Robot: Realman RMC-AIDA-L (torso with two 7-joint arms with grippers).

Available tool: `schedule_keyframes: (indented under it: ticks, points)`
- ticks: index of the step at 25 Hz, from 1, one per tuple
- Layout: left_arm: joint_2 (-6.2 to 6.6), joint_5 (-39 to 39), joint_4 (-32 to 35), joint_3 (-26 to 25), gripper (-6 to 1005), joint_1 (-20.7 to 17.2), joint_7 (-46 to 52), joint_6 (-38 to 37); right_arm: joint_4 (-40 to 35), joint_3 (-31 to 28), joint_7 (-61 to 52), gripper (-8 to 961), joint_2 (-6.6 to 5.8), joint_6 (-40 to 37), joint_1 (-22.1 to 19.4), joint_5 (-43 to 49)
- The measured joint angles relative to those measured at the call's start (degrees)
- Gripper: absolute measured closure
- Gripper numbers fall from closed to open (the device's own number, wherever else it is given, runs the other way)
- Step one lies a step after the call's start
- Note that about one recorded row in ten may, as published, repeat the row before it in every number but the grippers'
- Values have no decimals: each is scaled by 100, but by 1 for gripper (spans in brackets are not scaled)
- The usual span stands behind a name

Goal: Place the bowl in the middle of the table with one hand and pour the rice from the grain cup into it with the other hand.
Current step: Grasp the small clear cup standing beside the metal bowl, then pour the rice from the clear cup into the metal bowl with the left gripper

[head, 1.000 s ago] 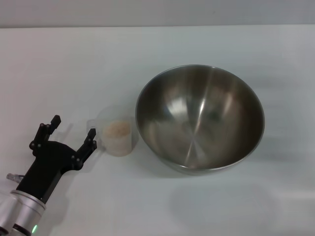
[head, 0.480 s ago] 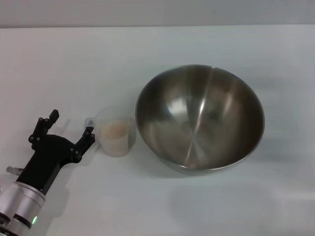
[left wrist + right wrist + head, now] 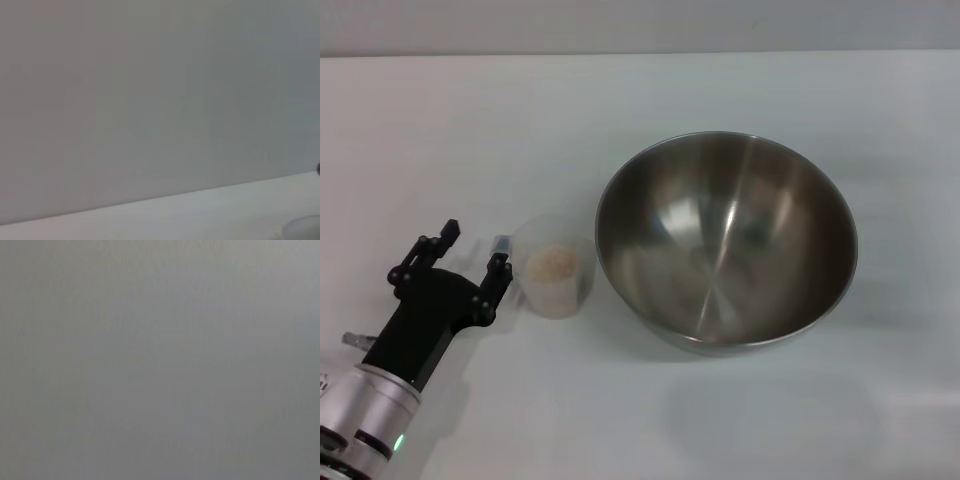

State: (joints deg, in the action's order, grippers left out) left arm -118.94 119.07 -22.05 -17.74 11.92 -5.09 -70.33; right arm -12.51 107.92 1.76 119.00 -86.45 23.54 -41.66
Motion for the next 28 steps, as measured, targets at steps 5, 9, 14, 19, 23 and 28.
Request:
schedule_keyframes:
  ticks: [5,9,14,19,23,28]
  points:
    - [-6,8,-10,19,362,80,5,0,16,0,0,465,0,-1,-1,0]
    - [-7,14,-10,26,497,117,-14,19,47,0,0,466,0,-15,-1,0]
    - [-6,20,-10,53,742,142,-21,36,54,0,0,466,-6,-19,1,0]
    - [-12,10,-15,10,863,154,-24,37,58,-1,0,466,-9,-14,2,0]
    - [-13,-6,-18,-35,935,180,-24,6,64,-4,0,466,-10,-41,2,-3]
    - [0,10,-25,-576,962,643,-714,-662,67,-9,0,466,-17,-82,-5,-27]
